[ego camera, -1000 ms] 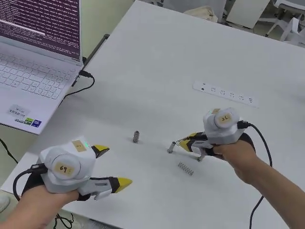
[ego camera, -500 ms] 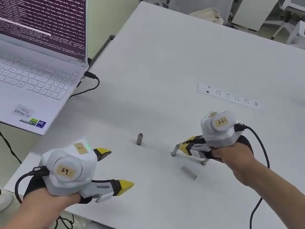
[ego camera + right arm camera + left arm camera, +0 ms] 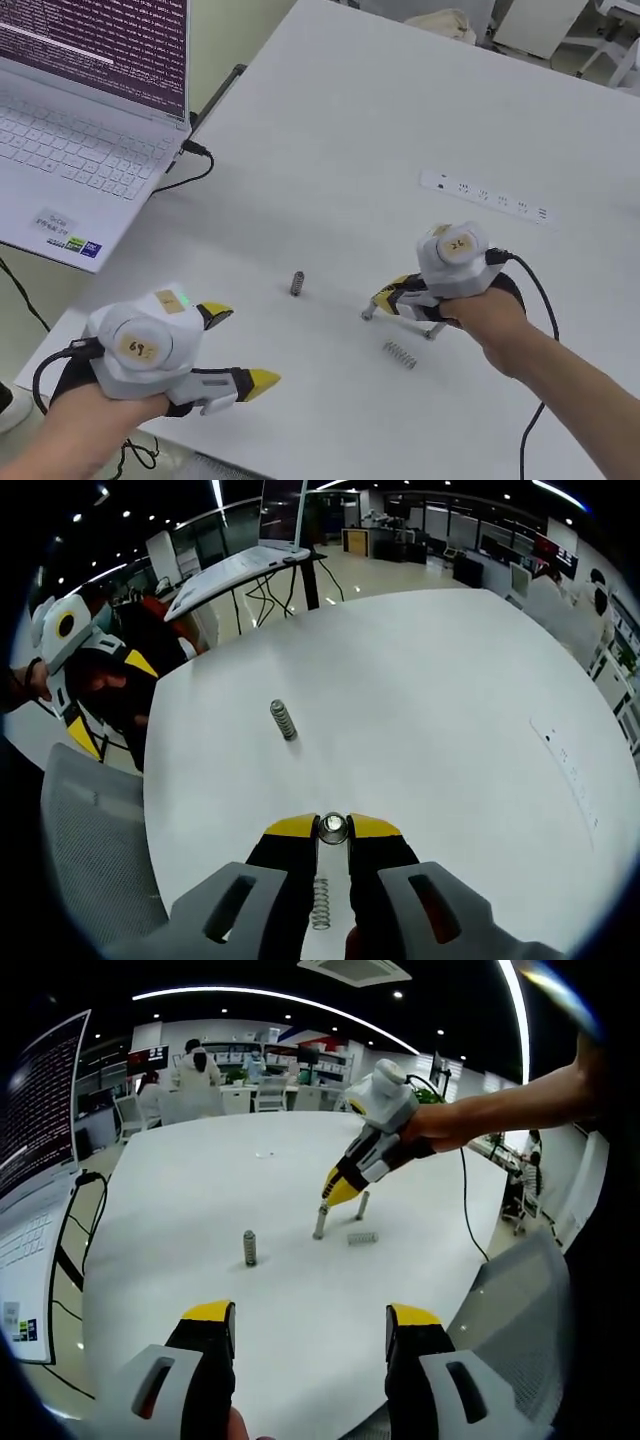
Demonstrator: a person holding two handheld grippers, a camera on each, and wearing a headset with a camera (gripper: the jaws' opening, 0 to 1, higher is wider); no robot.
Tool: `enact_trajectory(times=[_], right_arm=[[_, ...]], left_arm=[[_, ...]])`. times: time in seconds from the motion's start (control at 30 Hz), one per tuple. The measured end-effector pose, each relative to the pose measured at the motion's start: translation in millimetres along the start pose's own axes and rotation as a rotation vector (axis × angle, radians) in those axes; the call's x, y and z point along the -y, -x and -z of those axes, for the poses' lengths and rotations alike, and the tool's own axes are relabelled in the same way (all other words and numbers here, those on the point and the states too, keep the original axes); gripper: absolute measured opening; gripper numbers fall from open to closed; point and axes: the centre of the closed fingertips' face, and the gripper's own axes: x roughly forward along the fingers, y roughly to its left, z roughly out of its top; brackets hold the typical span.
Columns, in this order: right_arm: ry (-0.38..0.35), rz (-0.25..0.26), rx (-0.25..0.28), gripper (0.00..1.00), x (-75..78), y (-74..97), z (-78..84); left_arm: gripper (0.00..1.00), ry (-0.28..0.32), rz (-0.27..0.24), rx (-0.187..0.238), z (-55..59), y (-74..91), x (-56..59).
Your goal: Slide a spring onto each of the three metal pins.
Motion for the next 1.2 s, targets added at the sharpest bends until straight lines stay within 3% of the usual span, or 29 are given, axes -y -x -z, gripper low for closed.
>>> enact_trajectory(times=[1.2], right_arm=[[0.040,-0.011,-0.073,0.09,-2.5,-34.4,18.3]], left_arm=[[0.55,0.008,-0.011,-0.014,2.7,-1.0,-8.1]])
